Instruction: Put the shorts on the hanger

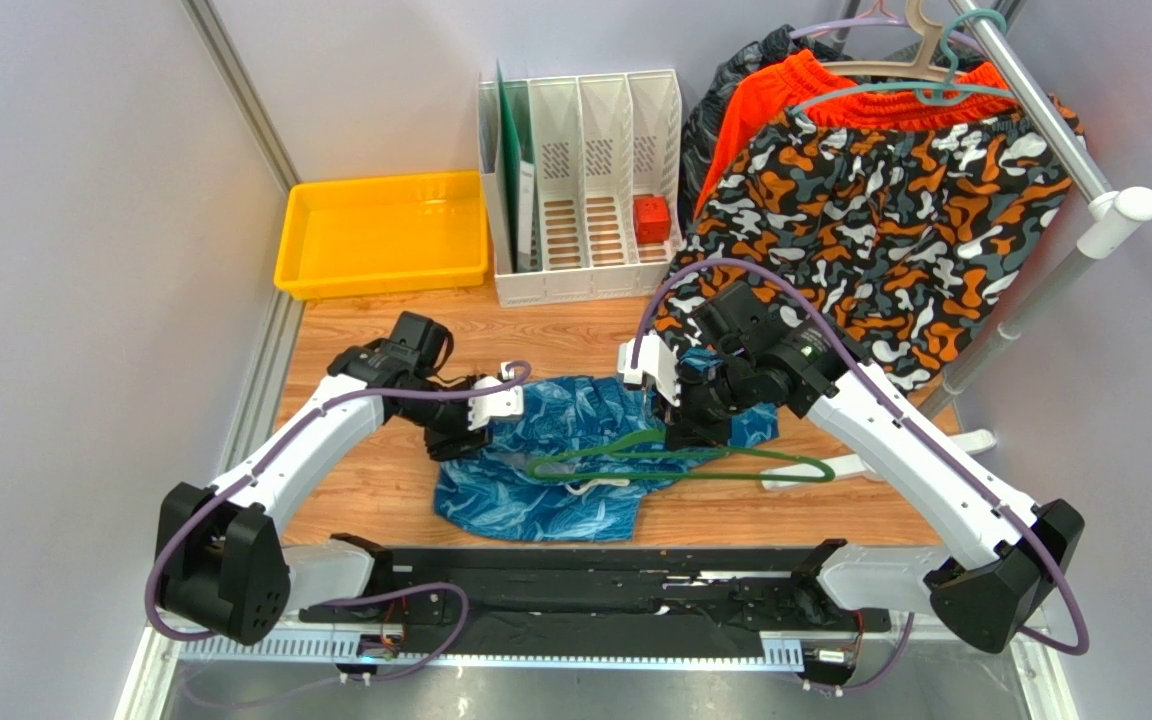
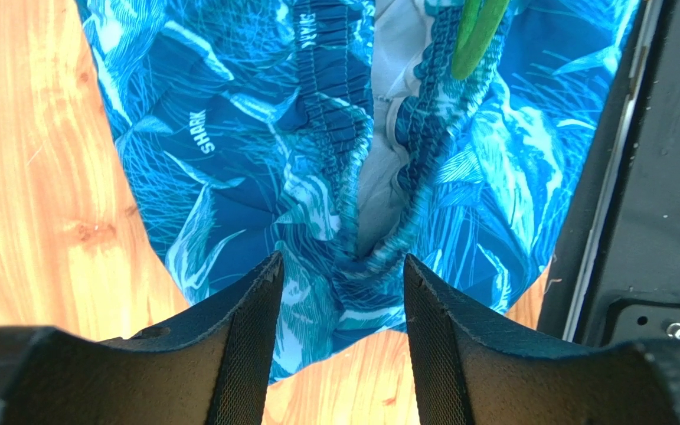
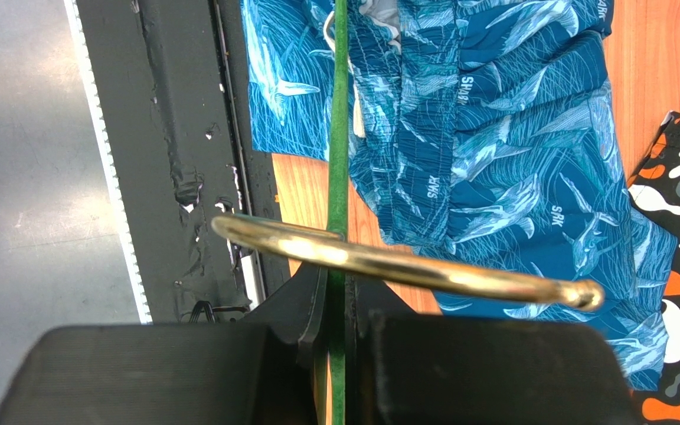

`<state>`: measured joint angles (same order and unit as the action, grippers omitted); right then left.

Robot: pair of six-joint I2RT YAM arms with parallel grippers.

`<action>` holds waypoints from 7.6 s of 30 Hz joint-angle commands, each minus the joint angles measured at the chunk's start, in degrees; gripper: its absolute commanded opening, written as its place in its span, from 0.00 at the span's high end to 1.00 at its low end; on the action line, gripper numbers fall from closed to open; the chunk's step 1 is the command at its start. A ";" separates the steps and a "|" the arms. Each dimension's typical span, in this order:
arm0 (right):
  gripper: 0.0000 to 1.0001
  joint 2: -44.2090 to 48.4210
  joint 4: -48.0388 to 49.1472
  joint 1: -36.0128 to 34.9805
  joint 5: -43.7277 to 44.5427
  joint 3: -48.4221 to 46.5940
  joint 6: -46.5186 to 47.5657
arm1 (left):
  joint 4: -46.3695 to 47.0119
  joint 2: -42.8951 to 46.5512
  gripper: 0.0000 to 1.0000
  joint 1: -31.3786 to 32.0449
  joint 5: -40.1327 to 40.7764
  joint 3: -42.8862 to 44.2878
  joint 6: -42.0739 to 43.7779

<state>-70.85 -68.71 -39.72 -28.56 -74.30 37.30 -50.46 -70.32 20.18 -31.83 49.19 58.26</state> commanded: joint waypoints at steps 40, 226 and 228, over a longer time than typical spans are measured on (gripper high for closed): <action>1.00 1.06 24.74 -5.10 -2.12 5.31 -4.34 | -11.59 2.21 1.00 5.21 -7.89 15.05 -6.40; 0.18 9.42 16.17 5.46 -8.18 -10.15 35.79 | -16.61 3.96 1.00 -4.46 -14.05 19.37 -5.88; 0.18 7.84 10.28 2.39 -7.31 -11.65 46.87 | -15.73 4.76 1.00 -2.61 -11.94 18.40 -5.70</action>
<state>-60.95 -48.23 -32.97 -34.24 -81.91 55.64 -67.09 -68.40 14.94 -43.97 68.36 49.23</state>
